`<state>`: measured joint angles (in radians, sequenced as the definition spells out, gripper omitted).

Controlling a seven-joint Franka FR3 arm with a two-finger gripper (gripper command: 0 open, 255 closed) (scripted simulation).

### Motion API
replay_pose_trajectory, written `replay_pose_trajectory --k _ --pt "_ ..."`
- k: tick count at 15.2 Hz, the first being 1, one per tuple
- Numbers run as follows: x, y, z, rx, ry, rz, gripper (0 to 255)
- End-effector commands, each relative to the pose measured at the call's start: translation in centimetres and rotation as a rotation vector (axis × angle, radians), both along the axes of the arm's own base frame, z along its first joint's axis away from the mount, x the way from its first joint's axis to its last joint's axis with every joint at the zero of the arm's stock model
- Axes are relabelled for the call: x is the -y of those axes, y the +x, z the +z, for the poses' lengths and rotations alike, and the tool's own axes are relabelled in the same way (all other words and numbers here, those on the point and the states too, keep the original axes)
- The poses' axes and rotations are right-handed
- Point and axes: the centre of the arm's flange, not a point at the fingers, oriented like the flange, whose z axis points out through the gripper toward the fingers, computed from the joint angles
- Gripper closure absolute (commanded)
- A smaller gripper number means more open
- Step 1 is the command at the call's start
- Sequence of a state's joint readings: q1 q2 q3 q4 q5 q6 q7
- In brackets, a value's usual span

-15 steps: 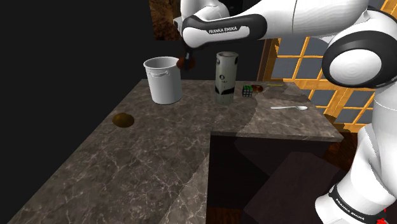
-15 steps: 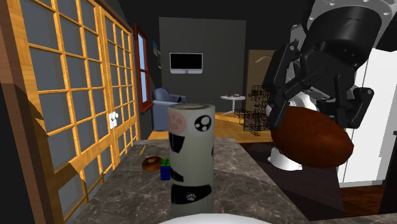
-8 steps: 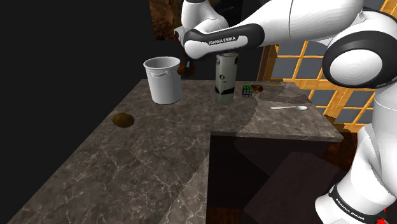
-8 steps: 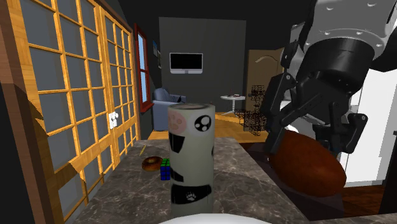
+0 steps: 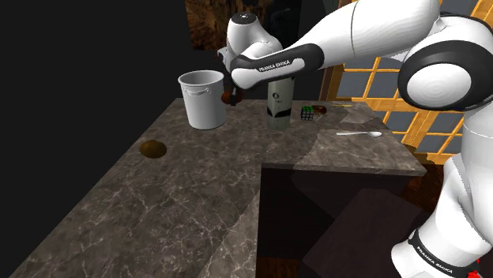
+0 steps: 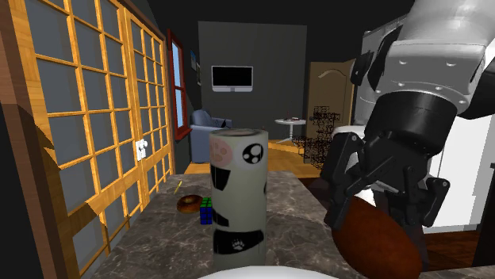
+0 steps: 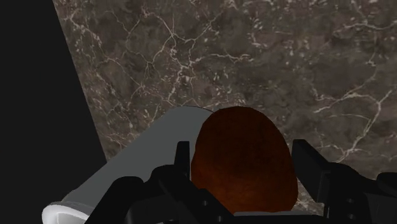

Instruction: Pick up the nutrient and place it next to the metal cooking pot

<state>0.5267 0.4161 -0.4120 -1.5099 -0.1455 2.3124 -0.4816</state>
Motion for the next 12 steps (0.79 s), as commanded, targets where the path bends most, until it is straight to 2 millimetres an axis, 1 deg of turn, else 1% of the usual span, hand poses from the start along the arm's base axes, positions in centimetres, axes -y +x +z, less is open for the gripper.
replay_pose_trajectory --k 1,12 --pt "-0.1 -0.1 -1.0 0.0 0.0 0.0 255" --pt "-0.1 -0.1 -6.8 0.0 0.0 0.0 255"
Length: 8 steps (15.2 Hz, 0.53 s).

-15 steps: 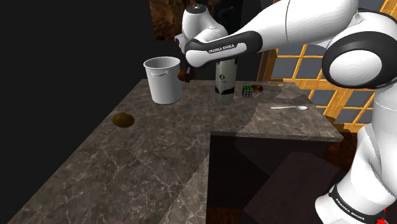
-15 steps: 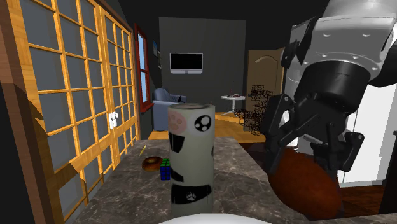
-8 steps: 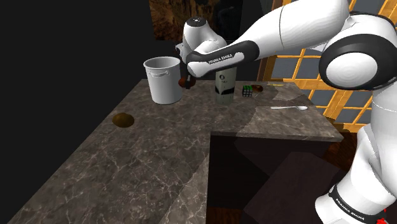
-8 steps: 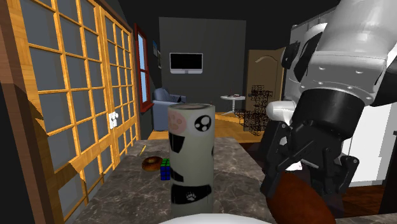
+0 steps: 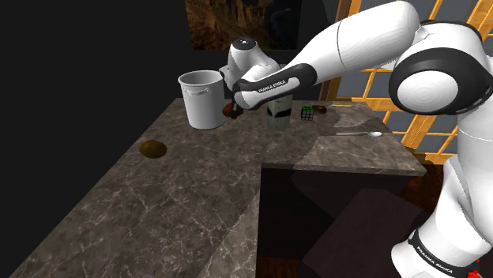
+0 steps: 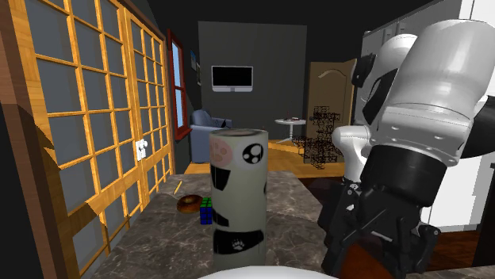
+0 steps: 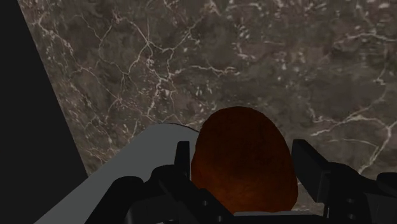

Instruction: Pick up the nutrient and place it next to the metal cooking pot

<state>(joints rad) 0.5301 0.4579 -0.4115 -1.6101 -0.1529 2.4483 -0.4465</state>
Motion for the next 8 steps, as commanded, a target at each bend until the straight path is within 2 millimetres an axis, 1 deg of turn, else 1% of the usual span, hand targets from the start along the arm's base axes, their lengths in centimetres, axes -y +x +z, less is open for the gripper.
replay_pose_trajectory --k 1,8 --pt "0.0 0.0 -1.1 0.0 0.0 0.0 255" --pt "0.0 0.0 -4.8 0.0 0.0 0.0 255"
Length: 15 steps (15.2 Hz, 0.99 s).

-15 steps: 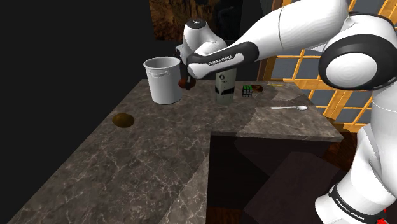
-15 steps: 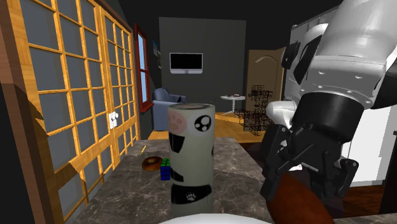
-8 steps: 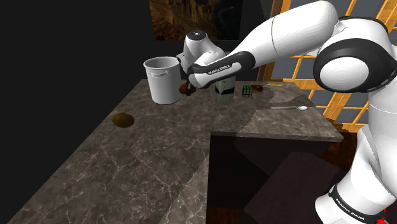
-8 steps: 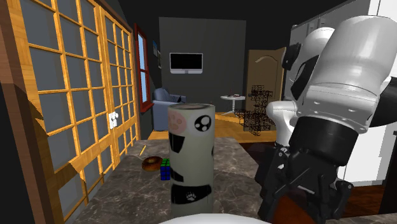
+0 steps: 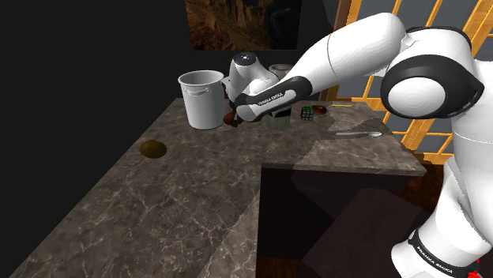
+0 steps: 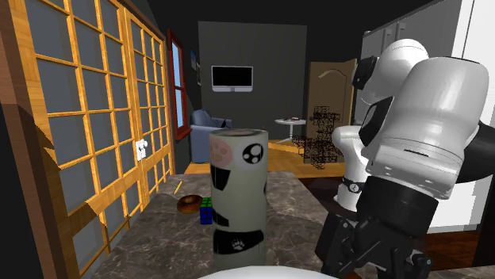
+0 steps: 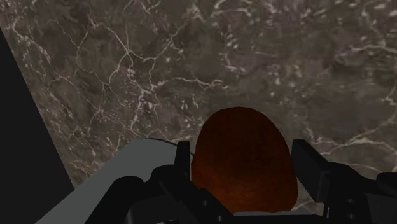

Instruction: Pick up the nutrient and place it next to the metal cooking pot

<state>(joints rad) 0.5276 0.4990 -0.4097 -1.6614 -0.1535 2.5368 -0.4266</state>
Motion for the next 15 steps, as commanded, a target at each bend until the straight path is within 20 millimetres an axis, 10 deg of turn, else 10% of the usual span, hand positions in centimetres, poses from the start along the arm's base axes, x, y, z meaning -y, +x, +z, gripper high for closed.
replay_pose_trajectory --k 1,15 --pt "0.0 0.0 -1.1 0.001 0.0 0.0 255" --pt "0.0 0.0 -6.2 0.001 0.0 0.0 255"
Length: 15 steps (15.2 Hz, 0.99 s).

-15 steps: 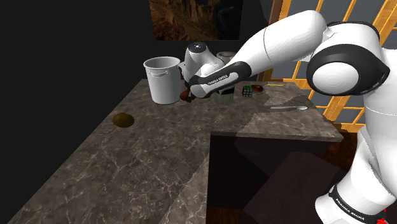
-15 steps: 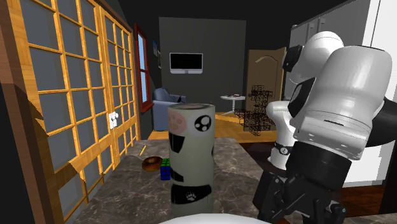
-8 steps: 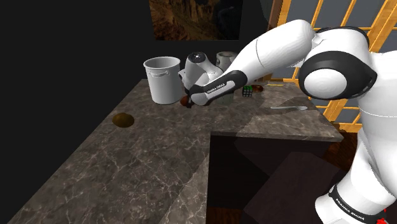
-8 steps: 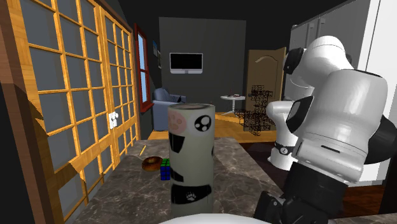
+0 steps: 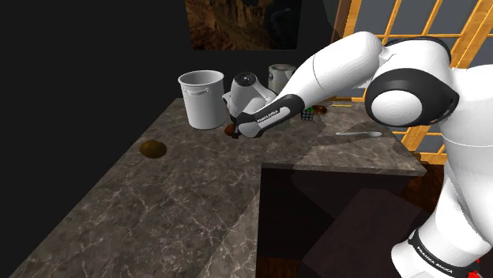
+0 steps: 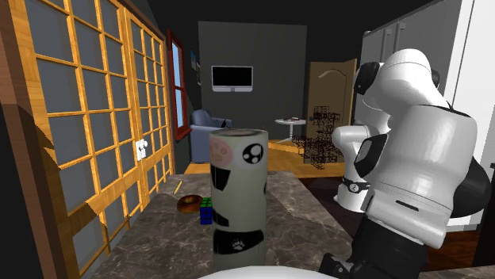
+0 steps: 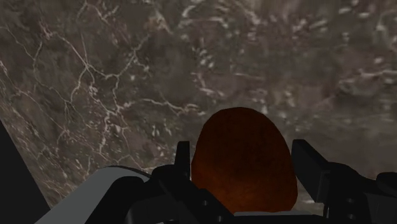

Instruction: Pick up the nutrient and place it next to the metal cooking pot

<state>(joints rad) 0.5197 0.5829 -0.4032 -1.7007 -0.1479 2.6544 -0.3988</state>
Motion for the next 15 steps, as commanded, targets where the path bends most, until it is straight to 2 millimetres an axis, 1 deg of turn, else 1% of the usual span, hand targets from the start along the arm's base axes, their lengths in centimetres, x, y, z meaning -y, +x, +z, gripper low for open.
replay_pose_trajectory --k 1,4,5,10,14,15 --pt "0.0 0.0 0.0 0.0 0.0 0.0 255" --pt "0.0 0.0 0.0 0.0 0.0 0.0 255" --pt "0.0 0.0 0.0 0.0 0.0 0.0 0" --pt "0.0 0.0 0.0 0.0 0.0 0.0 0" --pt "-1.0 -2.2 4.4 0.0 0.0 0.0 0" --pt "-1.0 -2.2 4.4 0.0 0.0 0.0 0"
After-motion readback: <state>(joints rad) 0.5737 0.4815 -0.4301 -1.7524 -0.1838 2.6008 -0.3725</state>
